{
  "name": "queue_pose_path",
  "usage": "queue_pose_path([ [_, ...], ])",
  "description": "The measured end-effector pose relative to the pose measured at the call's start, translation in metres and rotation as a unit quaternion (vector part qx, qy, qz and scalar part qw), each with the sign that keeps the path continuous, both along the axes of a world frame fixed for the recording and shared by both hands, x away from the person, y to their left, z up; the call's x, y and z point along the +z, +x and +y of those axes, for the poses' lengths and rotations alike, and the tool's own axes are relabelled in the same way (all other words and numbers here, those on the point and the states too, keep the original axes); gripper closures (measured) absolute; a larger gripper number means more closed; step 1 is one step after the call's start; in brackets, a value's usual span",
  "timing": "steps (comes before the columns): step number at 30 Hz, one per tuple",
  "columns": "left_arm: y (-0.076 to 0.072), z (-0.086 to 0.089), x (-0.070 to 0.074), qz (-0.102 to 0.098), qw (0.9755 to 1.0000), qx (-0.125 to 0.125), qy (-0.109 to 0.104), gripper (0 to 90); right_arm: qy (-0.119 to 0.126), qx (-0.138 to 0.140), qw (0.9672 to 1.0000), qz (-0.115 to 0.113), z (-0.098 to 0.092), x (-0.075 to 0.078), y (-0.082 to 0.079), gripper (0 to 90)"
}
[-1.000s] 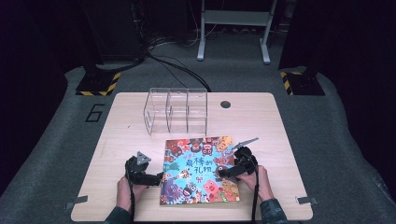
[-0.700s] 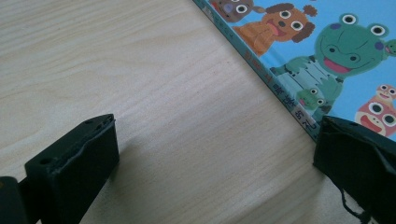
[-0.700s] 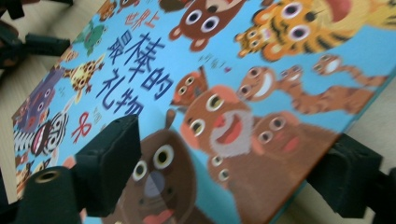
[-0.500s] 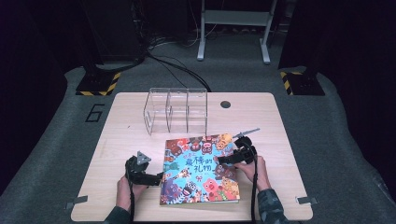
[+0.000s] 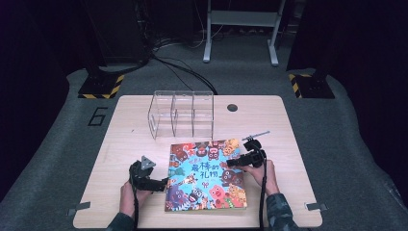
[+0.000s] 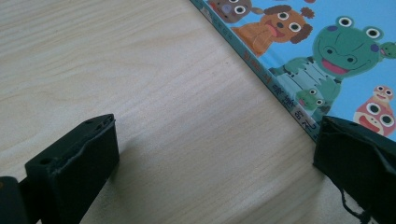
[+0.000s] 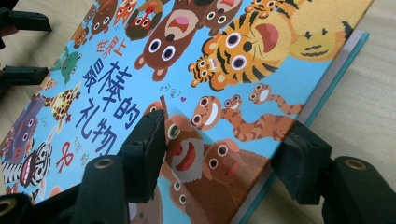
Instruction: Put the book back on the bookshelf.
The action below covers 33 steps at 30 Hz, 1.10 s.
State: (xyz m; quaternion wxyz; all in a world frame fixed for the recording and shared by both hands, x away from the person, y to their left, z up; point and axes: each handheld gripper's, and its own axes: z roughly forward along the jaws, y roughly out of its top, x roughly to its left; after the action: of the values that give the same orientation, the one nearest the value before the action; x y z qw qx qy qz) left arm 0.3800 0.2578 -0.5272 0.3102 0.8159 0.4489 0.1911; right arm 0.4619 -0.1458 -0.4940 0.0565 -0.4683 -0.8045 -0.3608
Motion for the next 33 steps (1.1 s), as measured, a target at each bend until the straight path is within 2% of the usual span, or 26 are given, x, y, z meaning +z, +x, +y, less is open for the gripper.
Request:
queue_pose_path([
  [4, 0.000, 0.000, 0.000, -0.001, 1.0000, -0.003, 0.003, 0.0, 0.002, 0.002, 0.9999, -0.013, -0.001, 0.002, -0.001, 40.7],
  [12, 0.001, 0.001, 0.000, 0.000, 1.0000, -0.006, 0.003, 0.0, 0.013, 0.003, 0.9998, -0.017, -0.005, 0.002, -0.004, 43.7],
  [14, 0.001, 0.002, 0.001, 0.007, 0.9999, -0.012, 0.002, 0.0, 0.017, 0.002, 0.9997, -0.019, -0.005, 0.004, -0.005, 44.9],
  [16, 0.001, 0.001, 0.000, 0.003, 1.0000, -0.004, 0.000, 0.0, 0.022, 0.005, 0.9994, -0.025, -0.007, 0.006, -0.006, 46.3],
  [25, 0.002, 0.002, 0.002, 0.009, 0.9999, -0.006, -0.004, 0.0, 0.027, 0.011, 0.9986, -0.045, -0.007, 0.010, -0.010, 47.6],
  [29, 0.003, 0.003, 0.002, 0.014, 0.9998, -0.009, -0.012, 0.0, 0.028, 0.018, 0.9973, -0.066, -0.006, 0.015, -0.014, 47.8],
  [30, 0.004, 0.002, 0.002, 0.010, 0.9998, -0.004, -0.018, 0.0, 0.028, 0.023, 0.9965, -0.076, -0.006, 0.015, -0.014, 47.8],
  [32, 0.004, 0.004, 0.003, 0.020, 0.9994, -0.006, -0.029, 0.0, 0.029, 0.024, 0.9961, -0.080, -0.005, 0.017, -0.017, 48.1],
  [33, 0.004, 0.004, 0.002, 0.014, 0.9991, 0.000, -0.039, 0.0, 0.029, 0.024, 0.9959, -0.082, -0.005, 0.018, -0.017, 48.1],
])
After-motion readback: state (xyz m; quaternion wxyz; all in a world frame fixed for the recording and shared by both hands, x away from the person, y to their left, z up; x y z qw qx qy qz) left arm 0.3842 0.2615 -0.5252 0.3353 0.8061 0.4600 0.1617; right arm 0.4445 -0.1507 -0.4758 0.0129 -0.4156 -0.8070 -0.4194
